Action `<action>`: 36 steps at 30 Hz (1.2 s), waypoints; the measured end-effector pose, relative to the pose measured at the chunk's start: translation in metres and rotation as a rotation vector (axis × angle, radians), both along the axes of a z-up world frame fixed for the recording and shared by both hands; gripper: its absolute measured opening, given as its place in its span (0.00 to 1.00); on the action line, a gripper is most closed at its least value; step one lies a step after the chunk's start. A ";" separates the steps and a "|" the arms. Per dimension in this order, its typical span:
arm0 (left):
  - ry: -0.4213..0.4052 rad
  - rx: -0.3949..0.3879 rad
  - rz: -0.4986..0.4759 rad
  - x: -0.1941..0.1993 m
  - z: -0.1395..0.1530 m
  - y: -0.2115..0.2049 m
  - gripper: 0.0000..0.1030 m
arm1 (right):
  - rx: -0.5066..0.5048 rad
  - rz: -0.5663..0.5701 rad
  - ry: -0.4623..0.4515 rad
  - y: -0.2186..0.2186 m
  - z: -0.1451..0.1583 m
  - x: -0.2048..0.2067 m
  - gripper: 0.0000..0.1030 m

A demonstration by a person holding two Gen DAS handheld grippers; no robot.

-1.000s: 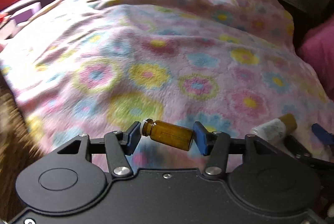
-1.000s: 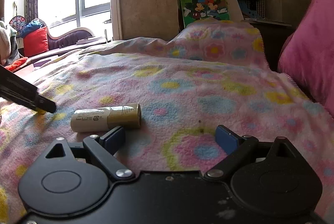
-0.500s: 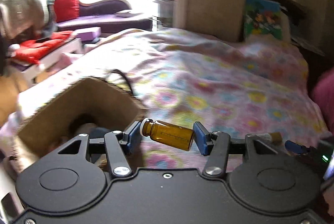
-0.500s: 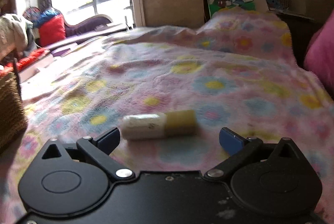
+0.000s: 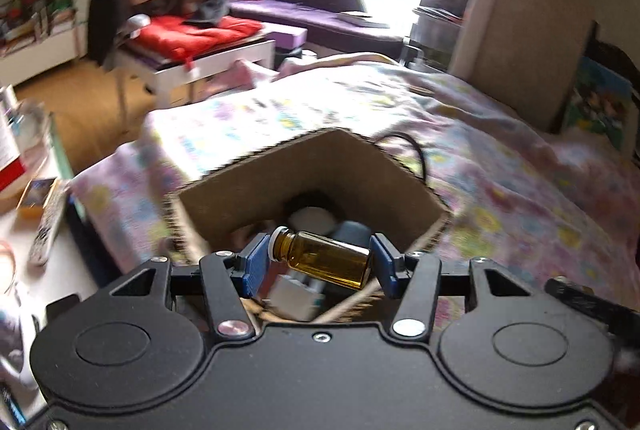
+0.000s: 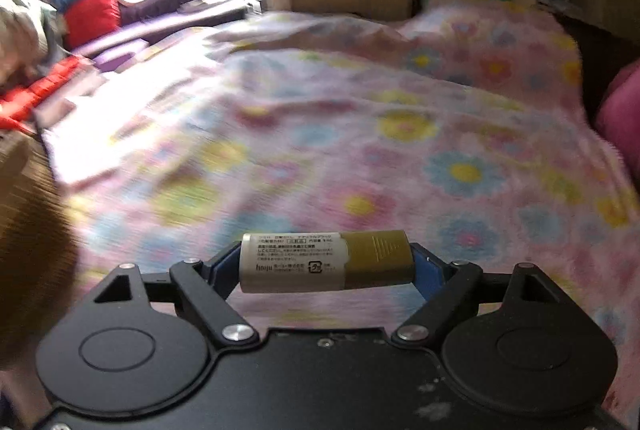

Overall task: Organize rigid objects
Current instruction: 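Carry the vial and tube over the basket and open both grippers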

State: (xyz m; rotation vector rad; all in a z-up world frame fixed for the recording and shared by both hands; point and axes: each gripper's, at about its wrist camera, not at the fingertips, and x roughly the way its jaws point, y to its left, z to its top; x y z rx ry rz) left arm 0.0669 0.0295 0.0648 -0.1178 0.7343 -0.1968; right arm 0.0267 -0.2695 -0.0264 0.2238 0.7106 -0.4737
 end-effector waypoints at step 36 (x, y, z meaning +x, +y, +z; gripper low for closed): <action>0.199 -0.004 0.168 0.074 -0.013 0.046 0.83 | 0.101 0.422 0.075 0.196 0.096 0.144 0.85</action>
